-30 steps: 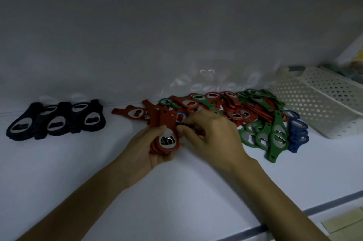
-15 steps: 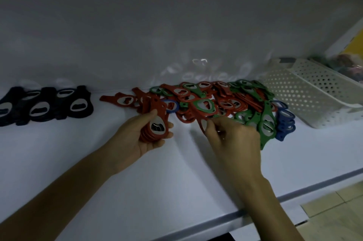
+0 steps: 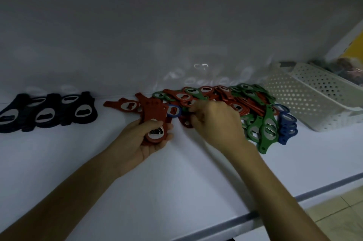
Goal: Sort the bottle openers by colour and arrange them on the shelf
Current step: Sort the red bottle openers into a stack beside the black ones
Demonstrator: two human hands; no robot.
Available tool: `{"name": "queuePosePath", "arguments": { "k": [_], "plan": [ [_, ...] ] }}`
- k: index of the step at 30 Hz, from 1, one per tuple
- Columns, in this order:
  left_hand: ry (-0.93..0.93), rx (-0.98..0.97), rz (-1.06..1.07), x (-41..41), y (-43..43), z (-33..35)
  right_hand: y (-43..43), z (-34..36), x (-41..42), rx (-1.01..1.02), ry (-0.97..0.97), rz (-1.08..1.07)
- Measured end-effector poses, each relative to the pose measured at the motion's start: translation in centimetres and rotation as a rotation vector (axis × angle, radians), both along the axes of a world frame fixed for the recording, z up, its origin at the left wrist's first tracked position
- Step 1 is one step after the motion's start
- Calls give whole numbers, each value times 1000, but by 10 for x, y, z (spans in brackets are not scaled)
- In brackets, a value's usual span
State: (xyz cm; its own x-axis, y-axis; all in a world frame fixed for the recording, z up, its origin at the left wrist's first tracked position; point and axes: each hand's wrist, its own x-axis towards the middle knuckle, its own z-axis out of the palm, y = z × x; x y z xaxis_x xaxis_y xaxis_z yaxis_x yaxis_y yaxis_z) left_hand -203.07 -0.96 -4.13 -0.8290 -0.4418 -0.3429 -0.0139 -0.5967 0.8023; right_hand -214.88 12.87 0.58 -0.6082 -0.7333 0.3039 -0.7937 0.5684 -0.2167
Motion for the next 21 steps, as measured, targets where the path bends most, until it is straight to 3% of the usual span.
{"name": "queuePosePath", "arguments": {
  "k": [3, 9, 11, 14, 16, 19, 21],
  "plan": [
    [-82, -56, 72, -10, -6, 2, 1, -17, -21, 168, 53, -23],
    [93, 149, -22, 7, -3, 0, 1, -38, -30, 70, 192, 72],
    [98, 185, -1, 8, 0, 4, 1, -37, -32, 0, 229, 108],
    [55, 172, 35, 6, 1, 5, 1, -33, -28, -304, 230, 81],
    [51, 156, 33, 7, 2, 5, -2, -29, -20, -529, 40, 108],
    [85, 162, 12, 9, 3, 5, -11, -17, -2, -726, -643, 220],
    [104, 172, 11, 9, 3, 6, -13, -9, 4, -747, -875, 269]
  ]
}}
